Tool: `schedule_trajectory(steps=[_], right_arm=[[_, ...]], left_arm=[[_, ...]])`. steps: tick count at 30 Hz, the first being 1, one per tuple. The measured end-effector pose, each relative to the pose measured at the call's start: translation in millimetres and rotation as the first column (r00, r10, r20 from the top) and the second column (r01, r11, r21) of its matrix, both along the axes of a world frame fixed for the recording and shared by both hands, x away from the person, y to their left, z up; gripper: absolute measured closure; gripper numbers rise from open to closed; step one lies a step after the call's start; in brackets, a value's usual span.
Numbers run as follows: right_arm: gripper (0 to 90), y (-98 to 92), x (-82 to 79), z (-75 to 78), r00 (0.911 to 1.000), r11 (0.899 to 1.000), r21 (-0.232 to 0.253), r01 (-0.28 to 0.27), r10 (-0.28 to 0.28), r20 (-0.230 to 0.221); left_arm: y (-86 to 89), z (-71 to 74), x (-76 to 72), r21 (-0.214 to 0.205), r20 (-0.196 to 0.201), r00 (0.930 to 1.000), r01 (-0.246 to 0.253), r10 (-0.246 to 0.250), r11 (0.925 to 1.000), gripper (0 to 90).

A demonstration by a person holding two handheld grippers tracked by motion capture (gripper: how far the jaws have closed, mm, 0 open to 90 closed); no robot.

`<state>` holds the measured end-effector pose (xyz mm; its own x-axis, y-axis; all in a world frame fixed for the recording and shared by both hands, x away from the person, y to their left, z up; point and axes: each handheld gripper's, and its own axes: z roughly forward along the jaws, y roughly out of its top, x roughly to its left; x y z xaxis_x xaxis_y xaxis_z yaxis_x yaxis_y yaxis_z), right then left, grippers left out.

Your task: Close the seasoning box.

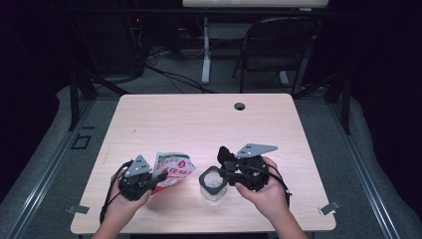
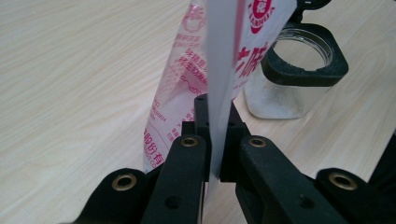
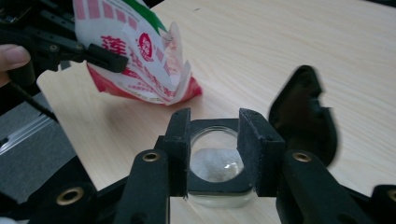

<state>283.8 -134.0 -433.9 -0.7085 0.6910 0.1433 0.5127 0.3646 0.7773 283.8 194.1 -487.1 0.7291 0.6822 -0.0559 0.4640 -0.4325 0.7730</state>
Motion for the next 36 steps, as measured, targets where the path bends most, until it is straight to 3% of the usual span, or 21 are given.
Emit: schedule_trajectory(steps=[1, 7, 15, 19, 27, 31, 32, 34, 36], right_arm=[[67.0, 8.0, 2.3, -1.2, 0.9994, 0.999, -0.009, -0.031, 0.031, -0.013], [69.9, 32.5, 12.6, -7.3, 0.9951, 0.995, -0.037, -0.090, 0.088, -0.044], [71.6, 47.2, 16.1, -14.1, 0.9906, 0.991, -0.028, -0.129, 0.128, -0.049], [72.4, 52.2, 17.3, -18.2, 0.9886, 0.988, -0.054, -0.146, 0.144, -0.044], [68.5, 71.3, 14.2, -29.8, 0.9757, 0.973, -0.079, -0.219, 0.216, -0.035], [72.8, 80.3, 16.8, -38.4, 0.9679, 0.963, -0.100, -0.249, 0.244, -0.062], [75.6, 84.0, 17.9, -42.9, 0.9624, 0.959, -0.095, -0.267, 0.260, -0.079], [75.6, 85.3, 18.1, -44.6, 0.9609, 0.959, -0.090, -0.270, 0.263, -0.087], [75.4, 88.4, 19.8, -48.4, 0.9605, 0.955, -0.115, -0.273, 0.263, -0.090]], left_arm=[[1.3, -0.9, -0.7, 0.000, 0.001, 1.0000, -0.003, 0.003, 1.0000, 90.0], [5.0, -5.9, -4.5, -0.010, 0.002, 0.9999, -0.013, 0.013, 0.9999, 90.0], [8.2, -11.5, -8.2, -0.005, -0.001, 0.9998, -0.019, 0.019, 0.9998, 90.0], [8.1, -13.9, -11.0, -0.007, -0.001, 0.9999, -0.016, 0.016, 0.9998, 90.0], [8.6, -19.5, -14.9, -0.005, -0.001, 0.9998, -0.022, 0.022, 0.9998, 90.0], [9.8, -22.0, -16.1, -0.017, -0.008, 0.9995, -0.032, 0.032, 0.9994, 90.0], [9.8, -22.6, -16.5, -0.019, -0.006, 0.9993, -0.036, 0.036, 0.9992, 90.0], [9.6, -23.7, -16.4, -0.015, -0.011, 0.9995, -0.032, 0.031, 0.9994, 90.0], [8.8, -24.7, -16.6, -0.017, -0.017, 0.9995, -0.029, 0.028, 0.9994, 90.0]])
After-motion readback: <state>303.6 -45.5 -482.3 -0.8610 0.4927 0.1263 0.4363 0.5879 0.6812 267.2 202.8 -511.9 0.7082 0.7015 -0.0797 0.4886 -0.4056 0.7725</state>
